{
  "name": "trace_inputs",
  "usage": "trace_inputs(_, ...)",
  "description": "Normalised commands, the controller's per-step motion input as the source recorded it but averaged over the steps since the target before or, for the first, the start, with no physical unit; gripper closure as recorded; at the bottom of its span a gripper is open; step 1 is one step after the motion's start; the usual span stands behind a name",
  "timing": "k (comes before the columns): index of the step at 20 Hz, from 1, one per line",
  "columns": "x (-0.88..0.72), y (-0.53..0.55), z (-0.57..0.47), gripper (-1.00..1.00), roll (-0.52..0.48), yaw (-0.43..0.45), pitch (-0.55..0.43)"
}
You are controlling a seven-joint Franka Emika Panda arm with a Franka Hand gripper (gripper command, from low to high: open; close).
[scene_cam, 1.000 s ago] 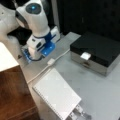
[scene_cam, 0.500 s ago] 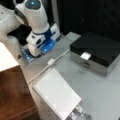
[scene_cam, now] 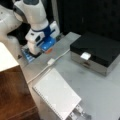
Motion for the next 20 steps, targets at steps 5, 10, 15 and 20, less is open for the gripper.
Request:
trace_inputs(5,0.47,-0.09,0.42,-1.00,-0.047,0.109,0.306)
trace_inputs(10,0.74,-0.18,0.48,-1.00,0.032,0.188,0.493)
trace_inputs(15,0.97,-0.24,0.54,-1.00,0.258,0.236,0.538)
trace_inputs(20,0.77,-0.13,0.28,-1.00,0.342,0.142,0.404)
